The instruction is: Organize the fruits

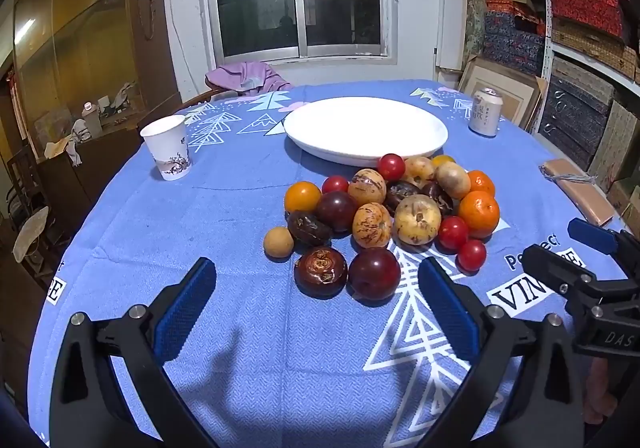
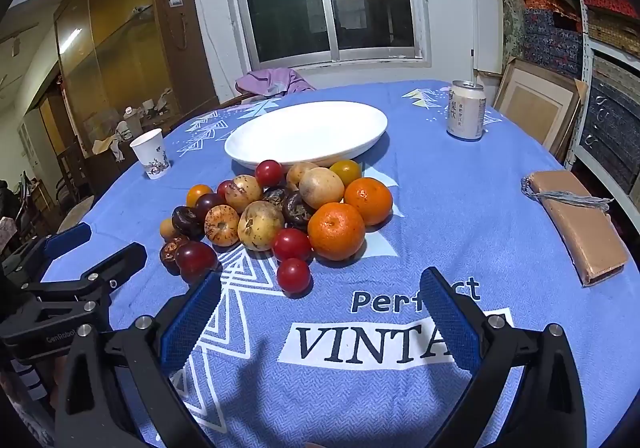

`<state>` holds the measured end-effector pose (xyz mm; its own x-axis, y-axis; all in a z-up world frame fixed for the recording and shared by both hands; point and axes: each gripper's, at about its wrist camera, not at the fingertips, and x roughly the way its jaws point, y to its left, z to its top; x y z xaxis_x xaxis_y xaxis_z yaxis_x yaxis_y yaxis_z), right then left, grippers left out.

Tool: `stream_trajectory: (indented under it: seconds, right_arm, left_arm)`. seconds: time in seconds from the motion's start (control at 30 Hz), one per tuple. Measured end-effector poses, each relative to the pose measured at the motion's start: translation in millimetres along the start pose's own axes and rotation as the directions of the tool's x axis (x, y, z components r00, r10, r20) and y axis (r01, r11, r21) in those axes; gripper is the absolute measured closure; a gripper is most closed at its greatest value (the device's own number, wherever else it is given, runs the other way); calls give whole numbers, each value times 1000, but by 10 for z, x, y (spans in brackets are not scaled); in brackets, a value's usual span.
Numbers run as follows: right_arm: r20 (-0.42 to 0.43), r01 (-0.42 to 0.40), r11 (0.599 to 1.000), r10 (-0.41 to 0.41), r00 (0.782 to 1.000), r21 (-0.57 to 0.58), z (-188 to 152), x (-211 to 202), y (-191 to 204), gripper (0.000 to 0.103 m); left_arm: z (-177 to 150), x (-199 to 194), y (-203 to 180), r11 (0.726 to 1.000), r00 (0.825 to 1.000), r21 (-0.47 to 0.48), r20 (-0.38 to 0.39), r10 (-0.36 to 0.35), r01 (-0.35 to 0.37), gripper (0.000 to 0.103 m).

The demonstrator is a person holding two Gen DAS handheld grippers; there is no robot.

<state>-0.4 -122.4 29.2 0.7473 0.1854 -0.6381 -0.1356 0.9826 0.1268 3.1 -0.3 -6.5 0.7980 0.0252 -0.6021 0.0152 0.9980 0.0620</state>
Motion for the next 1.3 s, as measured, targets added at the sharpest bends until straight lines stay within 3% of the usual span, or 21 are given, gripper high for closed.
stream_trajectory:
  seconds: [1.3]
  right_arm:
    - [7, -4, 1000, 4, 1000, -4, 4, -13, 15, 3]
  left_arm:
    - [-20, -3, -20, 1000, 1000, 7, -7, 4, -4, 4]
